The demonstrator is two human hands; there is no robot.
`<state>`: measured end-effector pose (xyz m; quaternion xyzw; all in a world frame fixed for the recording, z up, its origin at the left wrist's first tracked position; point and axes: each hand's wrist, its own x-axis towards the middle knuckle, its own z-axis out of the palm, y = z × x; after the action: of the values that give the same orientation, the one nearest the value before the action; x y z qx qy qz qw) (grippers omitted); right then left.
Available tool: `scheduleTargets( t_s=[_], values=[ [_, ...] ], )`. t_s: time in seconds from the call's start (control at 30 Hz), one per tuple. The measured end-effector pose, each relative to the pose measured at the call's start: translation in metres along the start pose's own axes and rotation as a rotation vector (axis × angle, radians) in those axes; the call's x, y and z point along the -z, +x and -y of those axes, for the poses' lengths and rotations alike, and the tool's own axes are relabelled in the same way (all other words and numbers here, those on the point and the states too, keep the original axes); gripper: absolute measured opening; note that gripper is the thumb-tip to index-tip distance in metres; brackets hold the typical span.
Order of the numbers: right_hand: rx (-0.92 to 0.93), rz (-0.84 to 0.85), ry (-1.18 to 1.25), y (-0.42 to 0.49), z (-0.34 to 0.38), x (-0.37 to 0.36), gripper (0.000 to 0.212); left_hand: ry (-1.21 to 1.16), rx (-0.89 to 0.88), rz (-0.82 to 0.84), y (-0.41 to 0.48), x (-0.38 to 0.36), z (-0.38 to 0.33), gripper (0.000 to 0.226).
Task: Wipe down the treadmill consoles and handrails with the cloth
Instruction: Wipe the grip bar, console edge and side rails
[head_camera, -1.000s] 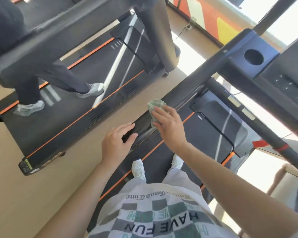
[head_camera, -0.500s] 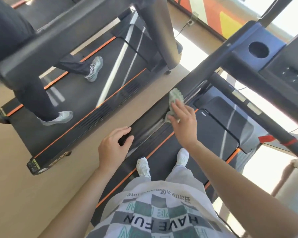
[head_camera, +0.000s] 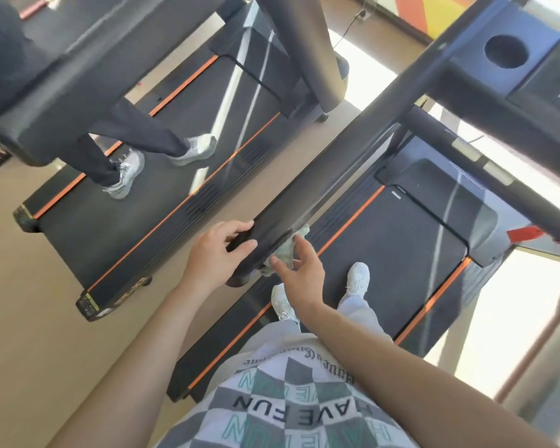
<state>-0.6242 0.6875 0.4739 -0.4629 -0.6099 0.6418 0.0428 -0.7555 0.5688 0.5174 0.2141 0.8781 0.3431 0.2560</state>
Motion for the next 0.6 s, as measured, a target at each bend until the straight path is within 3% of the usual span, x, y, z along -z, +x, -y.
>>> scheduleTargets(
  t_s=[0.13,0.3,0.43,0.6],
  values=[
    [-0.085,0.033,0.071,-0.009,-0.009,-0.013,0.056,0.018,-0.064,0.044,-0.004,0.003,0.009,0.041],
    [-0.054,-0.076,0.230,0.005,0.007,0.002,0.050,0.013,-0.096,0.075,-0.004,0.007,0.014,0.046],
    [0.040,-0.160,0.244,0.012,0.016,0.012,0.040,-0.050,-0.101,0.108,-0.005,0.012,0.019,0.049],
    [0.051,-0.087,0.170,-0.012,-0.004,-0.013,0.031,-0.110,-0.120,0.103,-0.007,0.010,0.027,0.049]
  ],
)
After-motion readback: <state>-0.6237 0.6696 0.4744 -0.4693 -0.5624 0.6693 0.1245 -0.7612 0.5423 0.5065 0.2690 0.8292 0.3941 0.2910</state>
